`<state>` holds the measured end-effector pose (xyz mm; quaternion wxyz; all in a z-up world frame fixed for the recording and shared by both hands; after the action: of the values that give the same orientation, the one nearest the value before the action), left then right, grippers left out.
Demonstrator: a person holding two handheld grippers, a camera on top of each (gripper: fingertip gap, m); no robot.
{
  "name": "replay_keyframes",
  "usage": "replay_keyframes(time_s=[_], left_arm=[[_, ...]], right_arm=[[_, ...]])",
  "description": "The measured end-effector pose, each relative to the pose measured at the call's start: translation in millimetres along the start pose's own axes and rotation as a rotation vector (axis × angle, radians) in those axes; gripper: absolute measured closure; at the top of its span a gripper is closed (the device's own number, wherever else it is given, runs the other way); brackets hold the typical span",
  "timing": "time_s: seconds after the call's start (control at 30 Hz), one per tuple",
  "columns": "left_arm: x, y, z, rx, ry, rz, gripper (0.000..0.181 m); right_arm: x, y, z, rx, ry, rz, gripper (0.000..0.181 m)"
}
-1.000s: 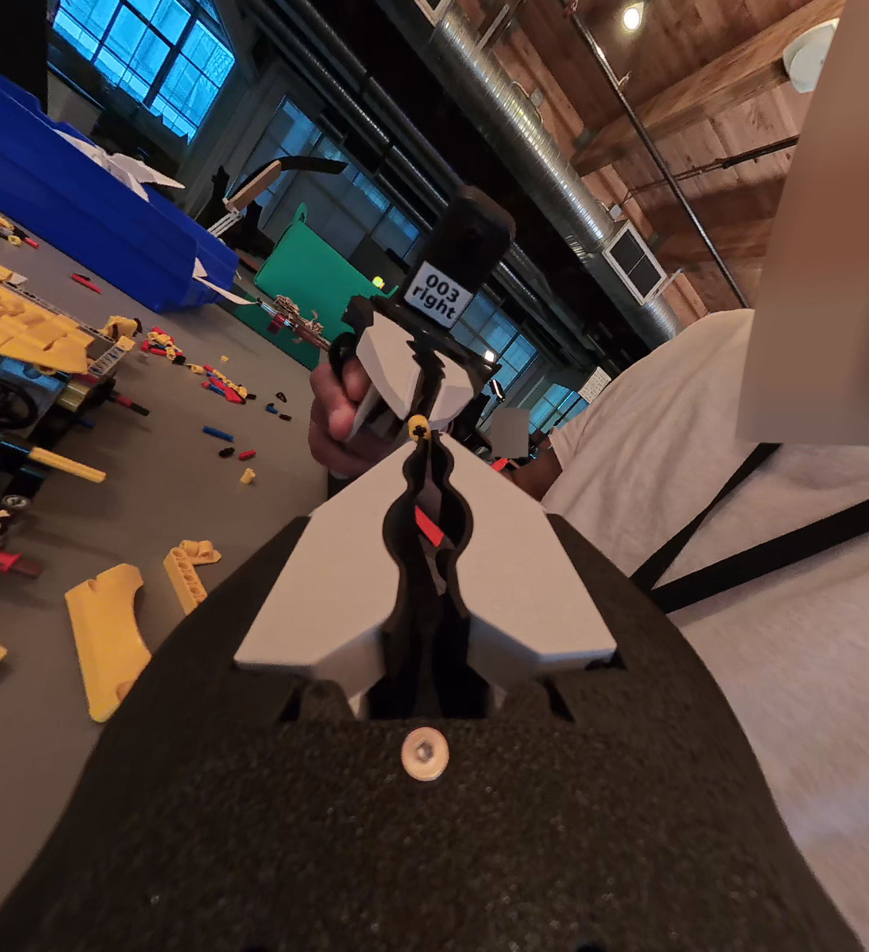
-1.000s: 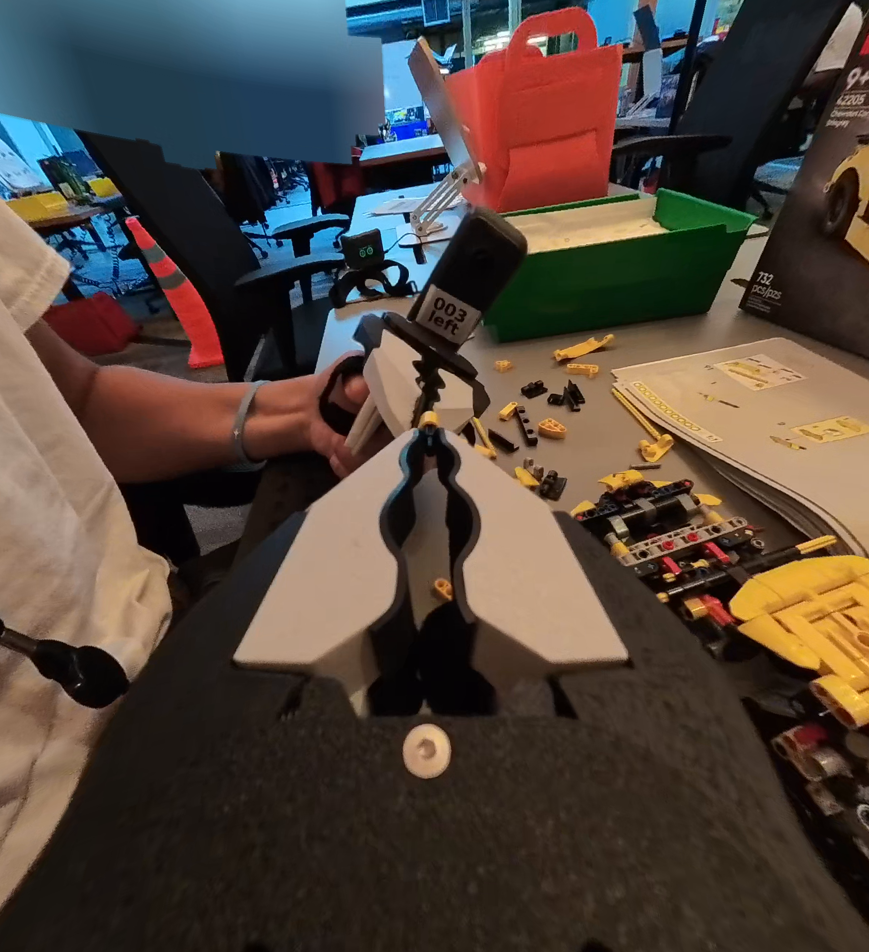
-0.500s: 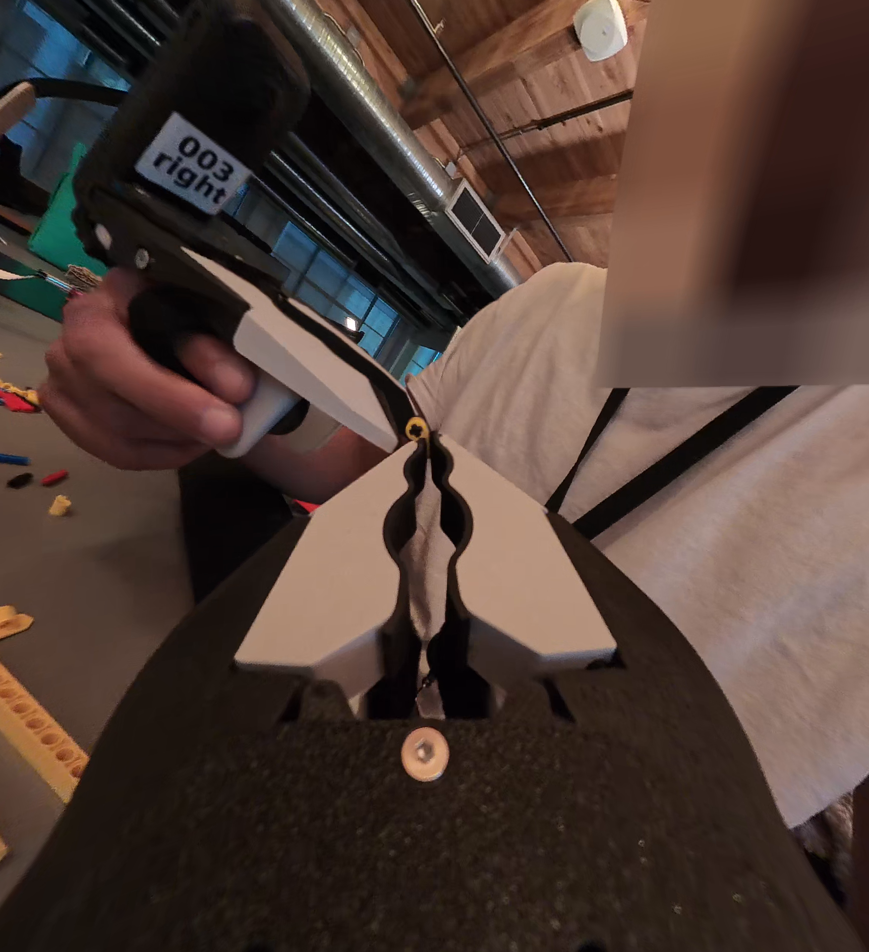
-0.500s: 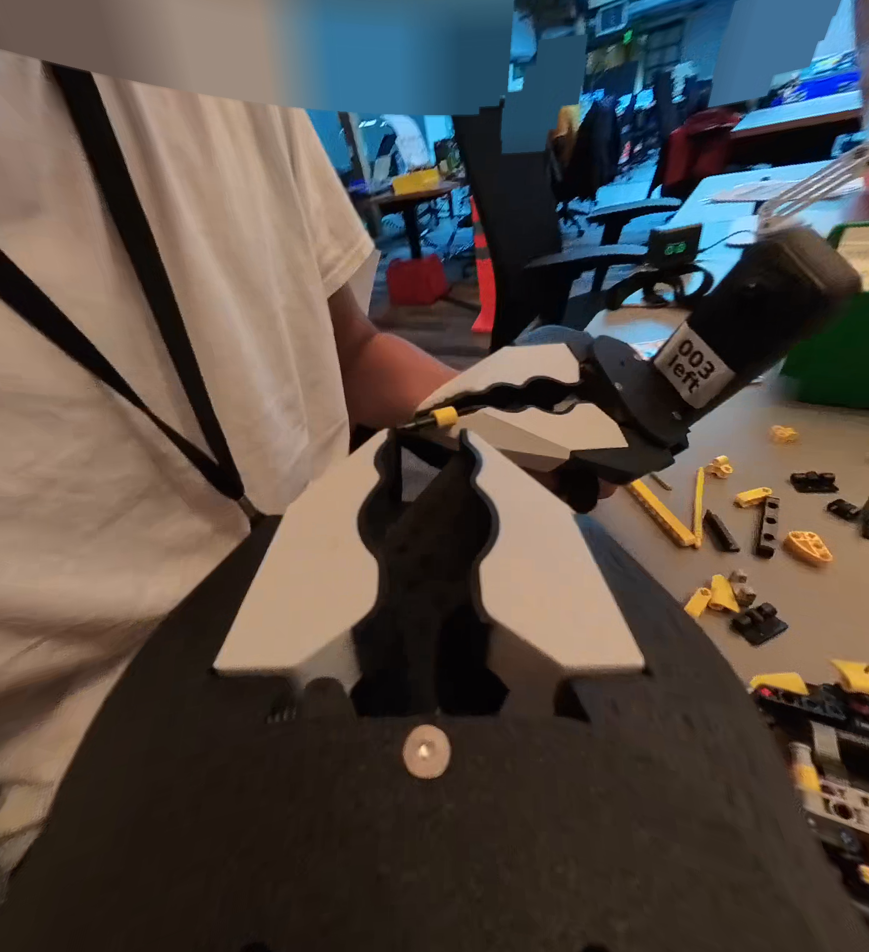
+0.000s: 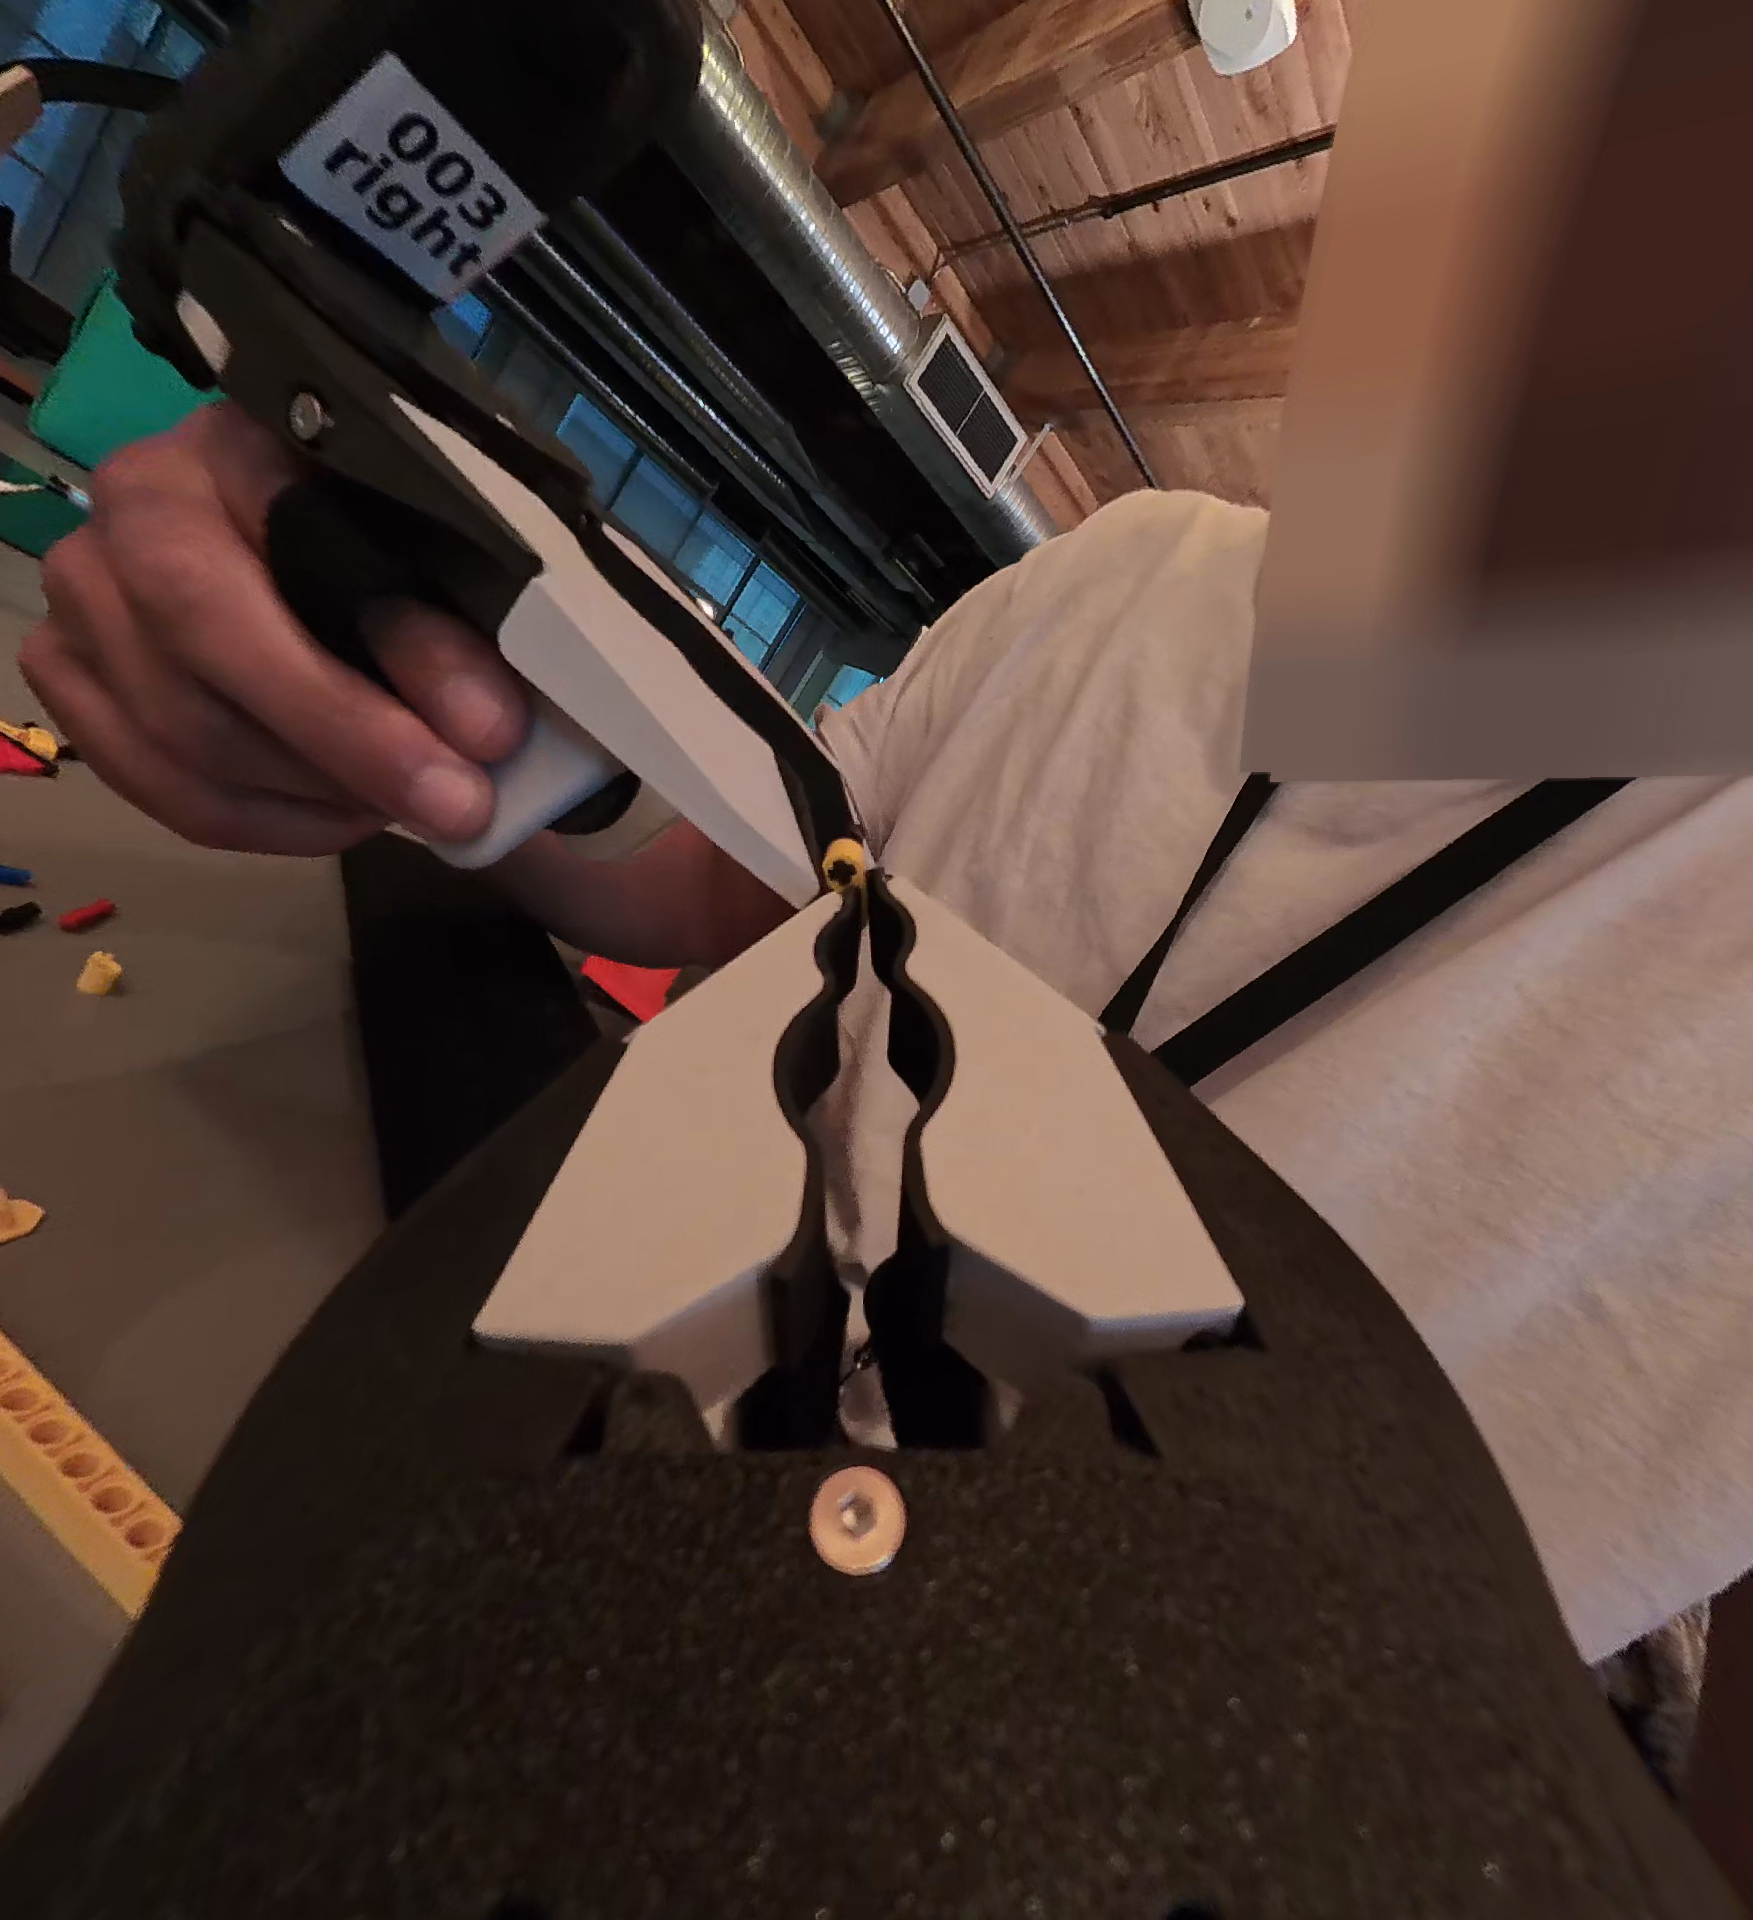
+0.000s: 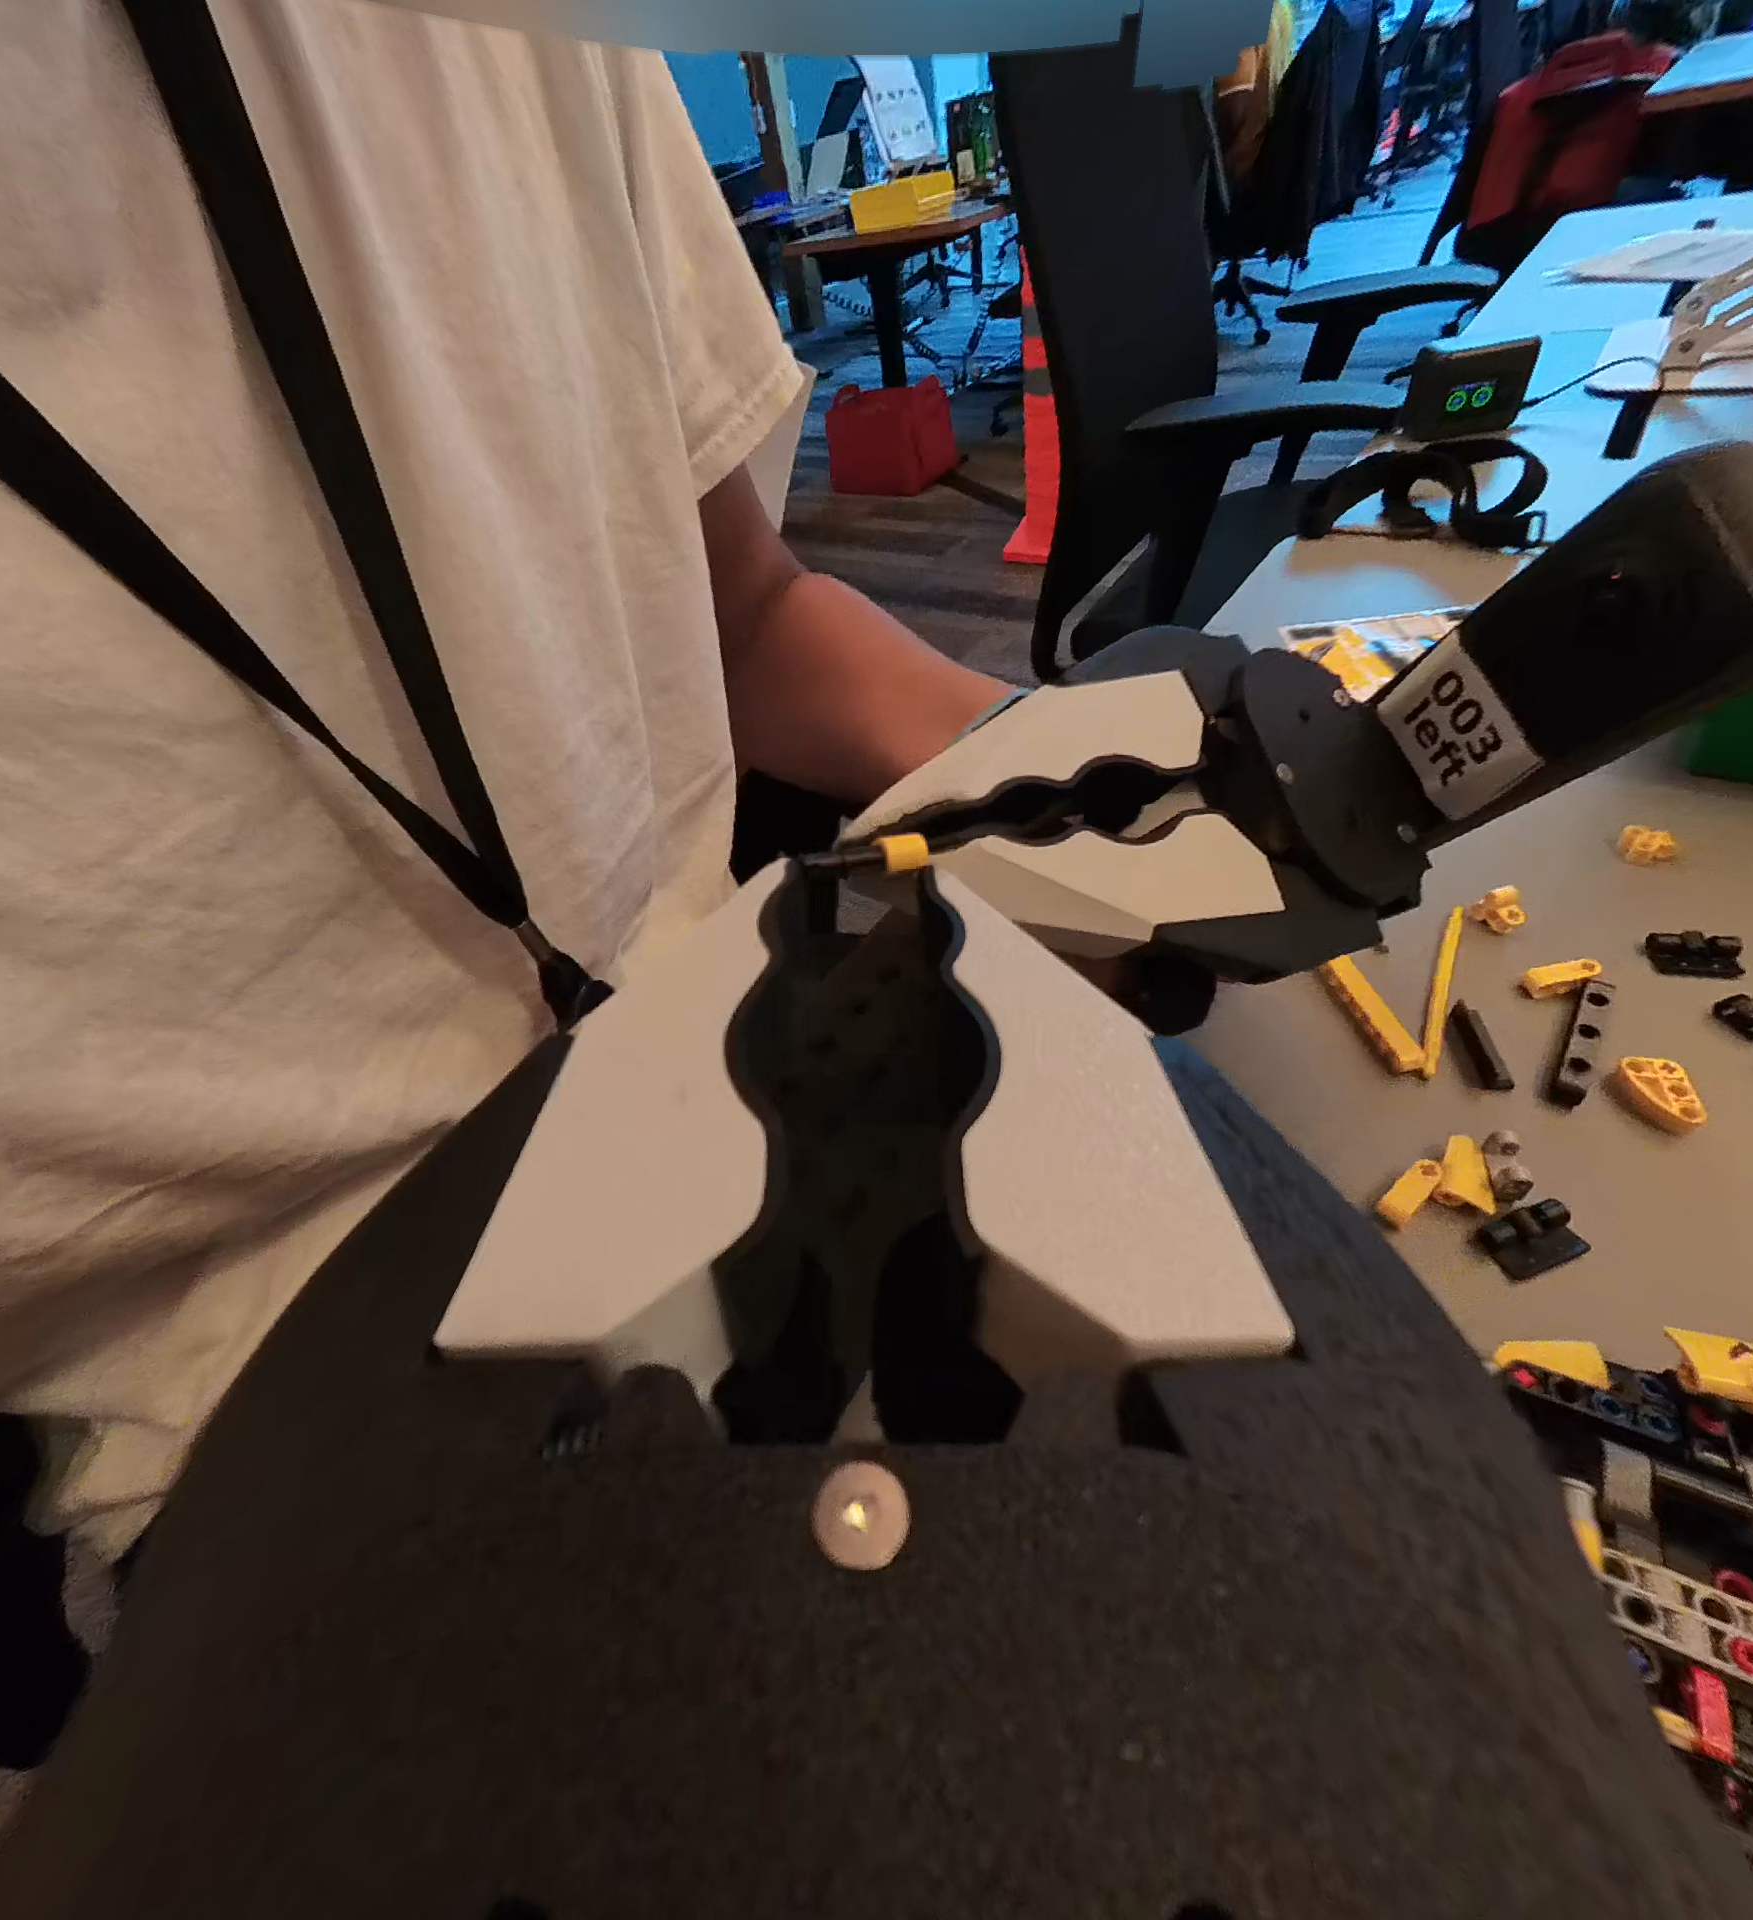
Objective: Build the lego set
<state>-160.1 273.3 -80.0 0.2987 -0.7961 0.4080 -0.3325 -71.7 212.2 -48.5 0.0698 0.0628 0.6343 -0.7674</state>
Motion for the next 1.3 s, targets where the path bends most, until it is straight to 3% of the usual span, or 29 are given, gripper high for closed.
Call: replay_keyframes(time_s=[0.23, 0.6, 0.73, 0.9, 1.03, 1.17, 1.3], left_arm=[[5.5, 4.8, 2.8, -0.010, -0.008, 0.051, 0.180], [4.6, 3.3, 4.5, -0.003, -0.040, 0.039, 0.180], [0.8, -0.4, 10.2, -0.004, -0.110, 0.011, 0.181], [-7.9, -7.9, 15.9, 0.069, -0.237, -0.065, 0.181], [-8.9, -11.1, 21.4, 0.158, -0.355, -0.089, 0.181], [-6.6, -10.9, 23.0, 0.327, -0.503, -0.062, 0.181], [-4.1, -11.4, 21.6, 0.439, -0.570, -0.061, 0.180]], right_arm=[[-0.4, 4.3, 3.5, -0.062, -0.015, 0.086, 0.169], [-3.8, 8.7, -0.4, -0.037, -0.024, 0.022, 0.174], [-11.8, 16.9, -8.1, 0.076, 0.004, -0.079, 0.166], [-21.2, 22.0, -13.8, 0.122, 0.135, -0.172, 0.175], [-29.8, 29.1, -15.9, 0.145, 0.219, -0.230, 0.179], [-34.3, 34.5, -17.0, 0.207, 0.230, -0.284, 0.171], [-37.4, 34.3, -17.1, 0.216, 0.244, -0.305, 0.174]])
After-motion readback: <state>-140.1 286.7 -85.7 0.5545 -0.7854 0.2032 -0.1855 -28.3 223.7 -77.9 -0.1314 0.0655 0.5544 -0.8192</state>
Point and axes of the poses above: each gripper's, where its closed fingertips meet, x out along the fingers, y out of its underside, z = x × y across the jaws, the point moved 7 cm from there along -x, back along the fingers, and after that the axes turned 8 degrees about -y, right-handed, at the moved point
